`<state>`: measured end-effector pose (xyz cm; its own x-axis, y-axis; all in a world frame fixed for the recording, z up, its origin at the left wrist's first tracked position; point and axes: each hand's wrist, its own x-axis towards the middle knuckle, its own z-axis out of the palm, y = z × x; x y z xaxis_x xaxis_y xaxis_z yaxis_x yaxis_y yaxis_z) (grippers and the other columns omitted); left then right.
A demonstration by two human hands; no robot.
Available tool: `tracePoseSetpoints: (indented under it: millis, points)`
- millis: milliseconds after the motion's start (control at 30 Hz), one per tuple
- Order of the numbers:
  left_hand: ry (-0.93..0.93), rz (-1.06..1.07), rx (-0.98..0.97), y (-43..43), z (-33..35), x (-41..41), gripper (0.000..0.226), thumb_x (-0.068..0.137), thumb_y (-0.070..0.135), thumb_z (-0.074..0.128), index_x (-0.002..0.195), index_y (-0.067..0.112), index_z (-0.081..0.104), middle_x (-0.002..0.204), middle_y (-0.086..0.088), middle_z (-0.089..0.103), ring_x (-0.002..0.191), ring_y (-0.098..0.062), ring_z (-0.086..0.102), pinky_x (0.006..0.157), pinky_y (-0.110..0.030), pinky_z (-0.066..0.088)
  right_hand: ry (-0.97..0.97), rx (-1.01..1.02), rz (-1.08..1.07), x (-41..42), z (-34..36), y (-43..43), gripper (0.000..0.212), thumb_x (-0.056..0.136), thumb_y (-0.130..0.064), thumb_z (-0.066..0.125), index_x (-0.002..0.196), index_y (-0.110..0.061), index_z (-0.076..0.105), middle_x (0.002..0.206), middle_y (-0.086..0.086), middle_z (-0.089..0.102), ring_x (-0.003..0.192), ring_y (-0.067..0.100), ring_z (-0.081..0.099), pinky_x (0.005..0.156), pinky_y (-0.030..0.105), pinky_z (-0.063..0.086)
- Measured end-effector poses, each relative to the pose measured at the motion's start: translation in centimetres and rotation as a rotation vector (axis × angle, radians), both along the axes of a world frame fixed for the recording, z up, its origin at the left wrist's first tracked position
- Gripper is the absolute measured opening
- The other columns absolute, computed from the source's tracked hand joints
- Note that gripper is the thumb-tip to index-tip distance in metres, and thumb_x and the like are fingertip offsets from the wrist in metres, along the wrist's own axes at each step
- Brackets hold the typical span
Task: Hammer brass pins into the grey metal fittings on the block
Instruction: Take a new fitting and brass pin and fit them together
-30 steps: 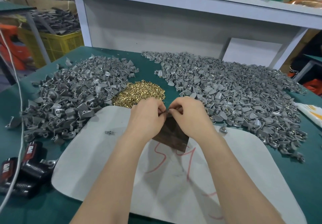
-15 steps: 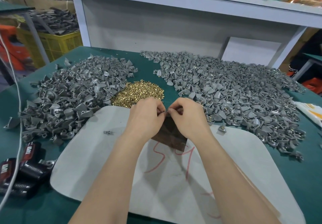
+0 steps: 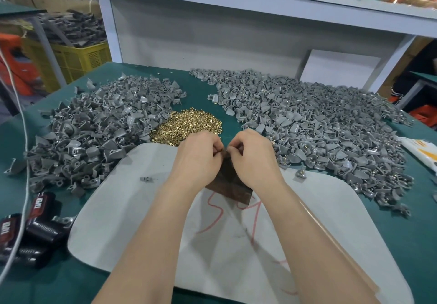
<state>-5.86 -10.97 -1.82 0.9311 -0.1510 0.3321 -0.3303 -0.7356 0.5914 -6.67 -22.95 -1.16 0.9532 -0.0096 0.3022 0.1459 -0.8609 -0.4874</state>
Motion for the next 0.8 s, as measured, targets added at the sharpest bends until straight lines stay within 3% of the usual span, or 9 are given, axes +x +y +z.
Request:
tracePoseSetpoints:
  millis: [233,367,600,800]
  points:
    - [-0.015,0.016,0.031,-0.1,-0.1,0.2,0.010,0.088,0.019,0.064,0.086,0.013,0.071,0.075,0.003,0.051,0.084,-0.029,0.057,0.072,-0.035,0.046,0.013,-0.106,-0.008,-0.2,0.6,0.5,0.007,0.090,-0.011,0.054,0.089,-0.009,0.061,0.102,0.006,0.054,0.096,0.023,0.053,0.077,0.030,0.036]
    - [-0.012,0.017,0.040,-0.1,0.0,0.2,0.013,0.088,0.022,0.063,0.084,0.011,0.071,0.079,-0.002,0.057,0.083,-0.030,0.057,0.071,-0.036,0.047,0.011,-0.178,-0.015,-0.2,0.8,0.7,0.008,0.091,-0.009,0.052,0.091,-0.009,0.060,0.105,0.006,0.052,0.098,0.024,0.052,0.076,0.030,0.037]
    - [-0.020,0.023,0.039,-0.1,-0.1,0.1,0.013,0.088,0.020,0.062,0.088,0.012,0.072,0.091,-0.007,0.066,0.089,-0.030,0.058,0.074,-0.037,0.047,0.040,-0.232,-0.005,-0.1,1.2,0.8,0.011,0.091,-0.008,0.051,0.096,-0.009,0.061,0.108,0.007,0.053,0.102,0.025,0.052,0.082,0.032,0.040]
    - [-0.022,0.015,0.035,-0.1,-0.1,0.2,0.011,0.088,0.019,0.063,0.087,0.012,0.071,0.086,-0.003,0.060,0.086,-0.029,0.057,0.073,-0.035,0.047,0.113,-0.198,0.018,0.2,1.7,0.5,0.010,0.092,-0.012,0.052,0.096,-0.009,0.061,0.109,0.008,0.055,0.105,0.026,0.051,0.087,0.034,0.041]
